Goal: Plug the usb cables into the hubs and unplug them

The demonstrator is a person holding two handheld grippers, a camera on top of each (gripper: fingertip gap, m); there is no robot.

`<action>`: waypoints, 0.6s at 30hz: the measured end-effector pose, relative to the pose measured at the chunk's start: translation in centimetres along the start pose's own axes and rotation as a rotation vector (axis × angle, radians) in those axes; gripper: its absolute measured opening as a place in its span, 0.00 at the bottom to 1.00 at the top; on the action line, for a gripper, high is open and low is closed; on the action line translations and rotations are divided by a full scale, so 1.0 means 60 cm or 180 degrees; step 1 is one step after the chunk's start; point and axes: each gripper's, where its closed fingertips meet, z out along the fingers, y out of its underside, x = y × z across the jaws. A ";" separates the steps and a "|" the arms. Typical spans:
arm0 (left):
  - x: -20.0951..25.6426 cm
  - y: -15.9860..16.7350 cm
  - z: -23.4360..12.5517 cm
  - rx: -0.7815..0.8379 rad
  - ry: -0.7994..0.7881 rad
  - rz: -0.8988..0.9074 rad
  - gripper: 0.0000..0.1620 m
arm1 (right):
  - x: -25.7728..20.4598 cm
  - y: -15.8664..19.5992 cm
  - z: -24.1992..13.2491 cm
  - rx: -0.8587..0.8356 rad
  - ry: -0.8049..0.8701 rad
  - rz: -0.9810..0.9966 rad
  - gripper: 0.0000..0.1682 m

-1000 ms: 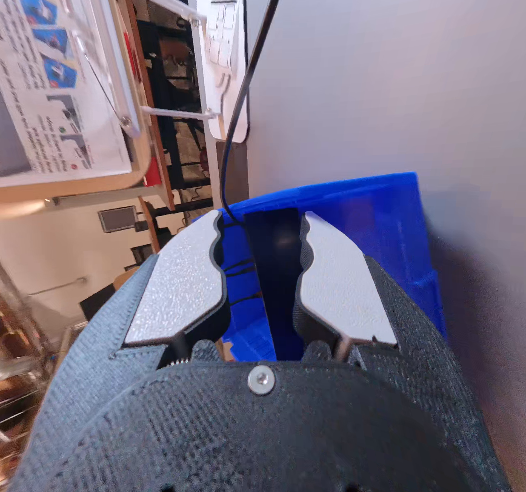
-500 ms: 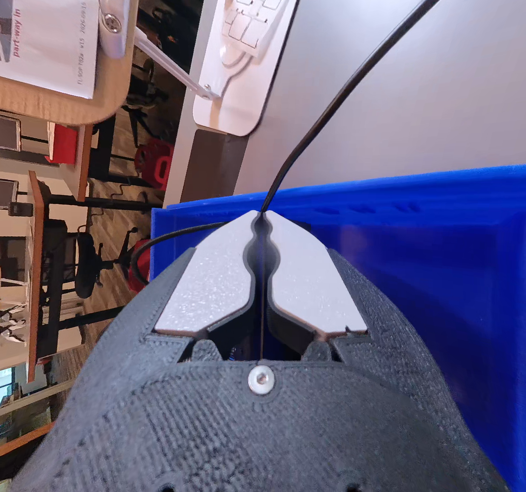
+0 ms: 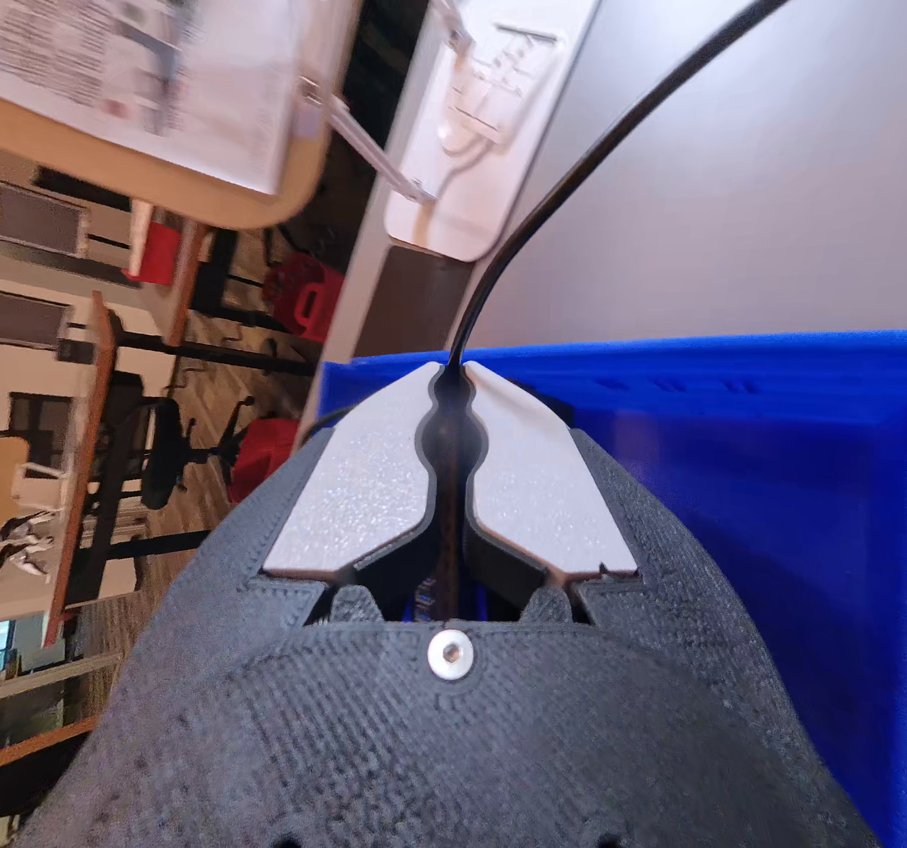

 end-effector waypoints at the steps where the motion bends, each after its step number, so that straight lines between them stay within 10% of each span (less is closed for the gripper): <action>1: -0.026 -0.018 -0.027 0.0108 -0.0147 -0.0060 0.03 | 0.003 0.000 -0.001 -0.0003 0.0017 0.0001 0.07; 6: -0.086 -0.197 -0.207 0.1240 -0.0144 -0.0573 0.03 | 0.014 0.003 0.004 0.0029 0.0076 0.0076 0.07; 11: 0.019 -0.376 -0.354 0.2129 0.0790 -0.0700 0.02 | 0.011 0.006 0.022 0.0097 0.0083 0.0191 0.07; 18: 0.237 -0.296 -0.225 0.0899 0.1789 -0.0646 0.02 | 0.001 0.050 0.048 -0.0067 -0.0014 0.0336 0.07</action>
